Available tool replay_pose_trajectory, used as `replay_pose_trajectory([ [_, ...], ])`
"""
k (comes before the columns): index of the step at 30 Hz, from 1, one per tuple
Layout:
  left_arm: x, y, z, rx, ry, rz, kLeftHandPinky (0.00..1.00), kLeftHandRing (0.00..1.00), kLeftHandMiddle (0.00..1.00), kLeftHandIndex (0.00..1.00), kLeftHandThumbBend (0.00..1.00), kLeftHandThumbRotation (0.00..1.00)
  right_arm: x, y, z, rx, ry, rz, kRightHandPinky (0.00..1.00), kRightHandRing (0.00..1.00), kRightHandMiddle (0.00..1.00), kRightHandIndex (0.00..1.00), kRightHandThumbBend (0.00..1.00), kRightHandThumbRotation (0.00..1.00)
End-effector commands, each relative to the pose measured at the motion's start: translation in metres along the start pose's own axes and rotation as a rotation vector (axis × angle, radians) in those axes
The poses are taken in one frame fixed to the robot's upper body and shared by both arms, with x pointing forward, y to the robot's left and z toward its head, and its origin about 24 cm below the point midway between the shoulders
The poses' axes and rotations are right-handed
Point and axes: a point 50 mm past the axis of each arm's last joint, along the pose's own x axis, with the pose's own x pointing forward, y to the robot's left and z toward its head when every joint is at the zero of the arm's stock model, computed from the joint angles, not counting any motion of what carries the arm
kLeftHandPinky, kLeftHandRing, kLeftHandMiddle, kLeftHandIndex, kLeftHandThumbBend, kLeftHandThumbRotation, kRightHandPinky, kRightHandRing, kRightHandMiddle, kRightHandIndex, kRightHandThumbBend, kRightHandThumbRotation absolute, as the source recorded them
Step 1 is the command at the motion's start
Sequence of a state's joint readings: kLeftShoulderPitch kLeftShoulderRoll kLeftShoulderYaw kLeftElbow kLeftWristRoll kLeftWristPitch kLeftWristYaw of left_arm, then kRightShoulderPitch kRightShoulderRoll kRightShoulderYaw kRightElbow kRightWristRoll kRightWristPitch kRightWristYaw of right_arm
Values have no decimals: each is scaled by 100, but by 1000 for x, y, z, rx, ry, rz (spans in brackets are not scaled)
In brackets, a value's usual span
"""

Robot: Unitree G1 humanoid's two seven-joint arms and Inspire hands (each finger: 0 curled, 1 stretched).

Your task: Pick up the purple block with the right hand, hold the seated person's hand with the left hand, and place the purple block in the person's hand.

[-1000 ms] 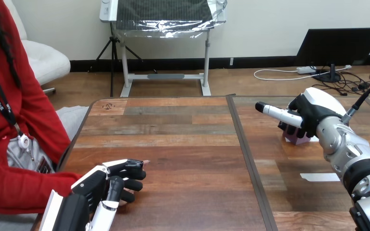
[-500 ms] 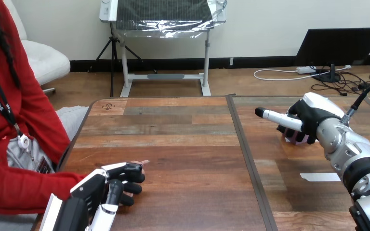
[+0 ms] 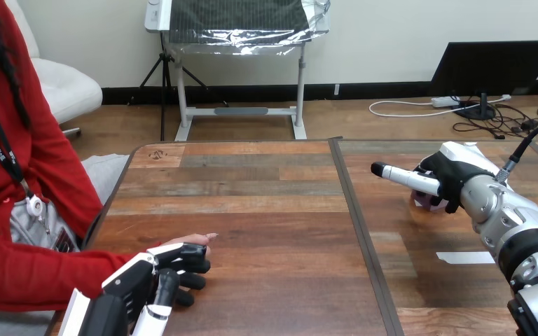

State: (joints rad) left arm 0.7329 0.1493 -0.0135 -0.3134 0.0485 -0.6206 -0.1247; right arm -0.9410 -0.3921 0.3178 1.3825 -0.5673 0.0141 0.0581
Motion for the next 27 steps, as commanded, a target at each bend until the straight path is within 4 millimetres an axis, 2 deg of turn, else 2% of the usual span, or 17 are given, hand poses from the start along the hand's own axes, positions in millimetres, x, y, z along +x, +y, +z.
replay_pose_trajectory([
  [1, 6, 5, 12, 21, -82, 4, 57, 64, 67, 68, 32, 89, 0, -18, 19, -10, -46, -46, 66, 77, 82, 85, 80, 100],
  [13, 5, 7, 13, 29, -86, -3, 57, 64, 67, 68, 31, 89, 0, -11, 16, -2, -34, -33, 76, 85, 89, 91, 80, 100],
  [27, 4, 7, 14, 25, -80, -9, 56, 63, 67, 68, 31, 88, 0, -11, 13, 7, -33, -57, 77, 86, 90, 92, 82, 100],
])
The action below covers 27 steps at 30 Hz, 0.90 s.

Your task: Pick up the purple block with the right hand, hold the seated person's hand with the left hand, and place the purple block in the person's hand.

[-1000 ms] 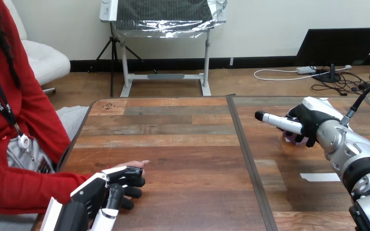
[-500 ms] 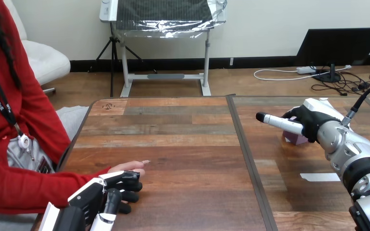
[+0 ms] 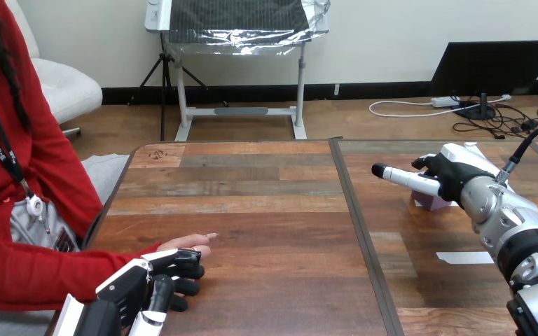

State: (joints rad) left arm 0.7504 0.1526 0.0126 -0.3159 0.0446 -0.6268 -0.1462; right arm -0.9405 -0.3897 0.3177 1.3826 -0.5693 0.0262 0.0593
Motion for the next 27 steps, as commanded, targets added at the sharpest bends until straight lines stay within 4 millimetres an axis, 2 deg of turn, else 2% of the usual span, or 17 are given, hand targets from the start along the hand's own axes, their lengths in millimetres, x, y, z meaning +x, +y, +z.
replay_pose_trajectory([
  [1, 8, 3, 14, 6, -93, -4, 56, 63, 67, 68, 31, 88, 0, -12, 14, 9, -44, -64, 76, 85, 89, 92, 82, 100],
  [9, 8, 3, 14, 5, -90, -5, 56, 64, 67, 68, 31, 88, 0, -14, 13, 4, -52, -116, 69, 80, 84, 88, 80, 100],
  [20, 8, 2, 14, 2, -89, -10, 56, 63, 67, 68, 30, 88, -1, -18, 11, 18, -56, -167, 55, 67, 71, 80, 79, 100],
  [27, 7, 2, 15, -4, -86, -12, 56, 63, 67, 68, 30, 87, -1, -19, 11, 3, -45, -160, 52, 66, 69, 82, 81, 100],
])
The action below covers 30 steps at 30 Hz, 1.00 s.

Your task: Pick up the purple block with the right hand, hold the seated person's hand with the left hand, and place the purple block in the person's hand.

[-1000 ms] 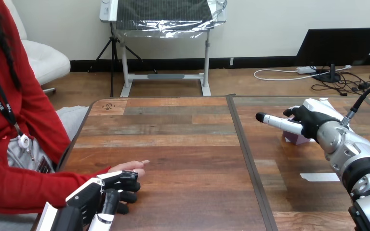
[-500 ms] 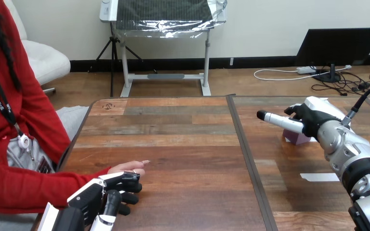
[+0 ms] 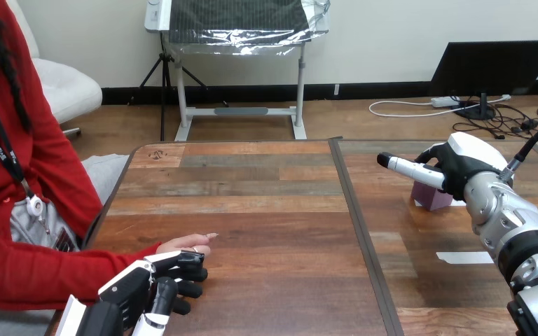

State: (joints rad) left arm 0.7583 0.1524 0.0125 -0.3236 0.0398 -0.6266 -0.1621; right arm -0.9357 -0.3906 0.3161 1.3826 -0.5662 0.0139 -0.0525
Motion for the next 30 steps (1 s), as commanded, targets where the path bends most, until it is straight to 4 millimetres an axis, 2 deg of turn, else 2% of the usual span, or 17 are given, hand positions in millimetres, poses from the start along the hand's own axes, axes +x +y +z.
replay_pose_trajectory([
  [1, 8, 3, 14, 0, -86, 0, 56, 64, 67, 68, 30, 87, 1, -14, 11, -4, -35, -48, 54, 68, 70, 83, 82, 100],
  [3, 7, 3, 14, 2, -83, -2, 56, 64, 67, 68, 30, 87, 1, -14, 11, -16, -33, -38, 58, 71, 73, 85, 82, 100],
  [5, 6, 3, 15, 4, -79, -3, 56, 64, 67, 68, 31, 87, 1, -14, 11, -27, -33, -32, 69, 79, 80, 88, 82, 100],
  [8, 5, 4, 16, 7, -75, -7, 56, 64, 67, 68, 31, 86, 1, -14, 10, -45, -32, -16, 77, 85, 86, 90, 82, 100],
  [13, 3, 6, 17, 8, -74, -10, 57, 64, 68, 68, 32, 86, 1, -13, 10, -66, -21, 13, 89, 93, 94, 94, 80, 100],
  [30, -7, 11, 18, 29, -43, -10, 57, 64, 67, 68, 37, 85, 1, 0, 9, -106, 1, 74, 94, 97, 98, 98, 78, 100],
])
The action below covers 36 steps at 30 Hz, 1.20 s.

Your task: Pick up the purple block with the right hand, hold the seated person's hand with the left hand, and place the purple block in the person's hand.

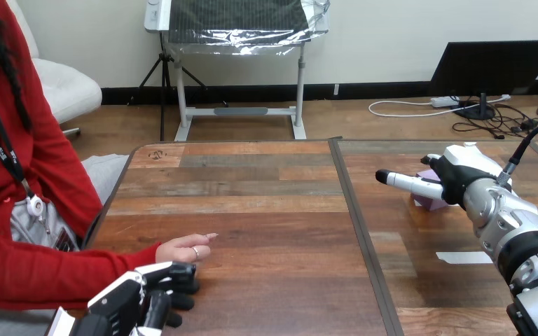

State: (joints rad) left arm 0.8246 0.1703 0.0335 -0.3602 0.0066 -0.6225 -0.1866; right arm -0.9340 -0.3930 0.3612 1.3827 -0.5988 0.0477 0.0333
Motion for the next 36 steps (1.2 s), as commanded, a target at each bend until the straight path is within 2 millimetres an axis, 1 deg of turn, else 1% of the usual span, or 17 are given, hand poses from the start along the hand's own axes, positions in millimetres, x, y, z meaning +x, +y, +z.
replay_pose_trajectory([
  [1, 4, 6, 14, 28, -77, -5, 57, 64, 67, 68, 37, 84, 0, -6, 11, -32, -28, -16, 94, 97, 98, 98, 78, 100],
  [12, -1, 8, 14, 43, -66, -2, 56, 63, 67, 67, 37, 84, 0, 6, 11, -46, -18, 9, 95, 99, 99, 99, 77, 100],
  [19, -3, 9, 15, 55, -59, 0, 56, 63, 67, 67, 38, 83, 0, 11, 11, -25, -16, 15, 96, 100, 100, 99, 78, 100],
  [36, -3, 8, 14, 32, -54, -7, 58, 64, 67, 68, 37, 82, 0, 15, 11, -22, -18, 30, 97, 99, 100, 99, 77, 100],
])
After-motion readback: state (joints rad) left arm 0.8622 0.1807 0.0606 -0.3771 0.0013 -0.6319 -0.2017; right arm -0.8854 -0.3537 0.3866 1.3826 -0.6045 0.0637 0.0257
